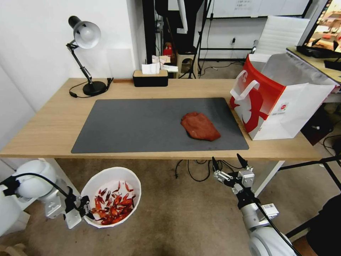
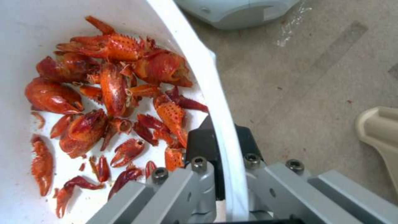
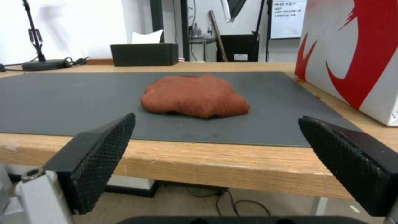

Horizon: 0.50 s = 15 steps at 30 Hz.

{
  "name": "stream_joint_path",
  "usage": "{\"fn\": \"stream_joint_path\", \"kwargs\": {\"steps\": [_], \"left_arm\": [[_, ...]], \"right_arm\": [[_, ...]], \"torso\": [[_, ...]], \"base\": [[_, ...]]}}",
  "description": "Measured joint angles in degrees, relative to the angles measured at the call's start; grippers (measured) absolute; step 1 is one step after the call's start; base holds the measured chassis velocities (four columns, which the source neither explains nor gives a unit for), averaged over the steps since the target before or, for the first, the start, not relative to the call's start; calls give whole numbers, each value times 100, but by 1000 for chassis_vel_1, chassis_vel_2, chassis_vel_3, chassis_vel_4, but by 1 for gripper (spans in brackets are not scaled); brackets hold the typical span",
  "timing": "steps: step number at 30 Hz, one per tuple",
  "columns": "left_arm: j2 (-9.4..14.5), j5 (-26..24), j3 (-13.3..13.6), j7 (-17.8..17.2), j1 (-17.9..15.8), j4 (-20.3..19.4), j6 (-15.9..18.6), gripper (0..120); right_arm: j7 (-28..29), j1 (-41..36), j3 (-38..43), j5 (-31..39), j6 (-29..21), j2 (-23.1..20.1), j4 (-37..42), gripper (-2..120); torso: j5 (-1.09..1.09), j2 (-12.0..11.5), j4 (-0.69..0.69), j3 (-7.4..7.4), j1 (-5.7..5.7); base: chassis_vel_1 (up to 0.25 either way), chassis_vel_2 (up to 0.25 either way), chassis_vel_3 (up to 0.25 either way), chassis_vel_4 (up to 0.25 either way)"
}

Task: Sweep shrimp from table into container with towel, then put container into takeout bag.

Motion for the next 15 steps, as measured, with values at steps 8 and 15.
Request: {"fn": "stream_joint_path", "kwargs": {"steps": [8,15], "left_arm": [[144,-286,-1453,110,1279,-694,1,0],[373,-806,-2052,129,1429,-933,99,0]], "right_arm": [[-1,3,-4,3,-3,-2,0,100],[-1,6,-5,6,-5,-3,0,100]], "torso": [[-1,0,0,0,0],[0,0,1,0,-1]], "base": [[0,0,0,0],[0,0,0,0]]}}
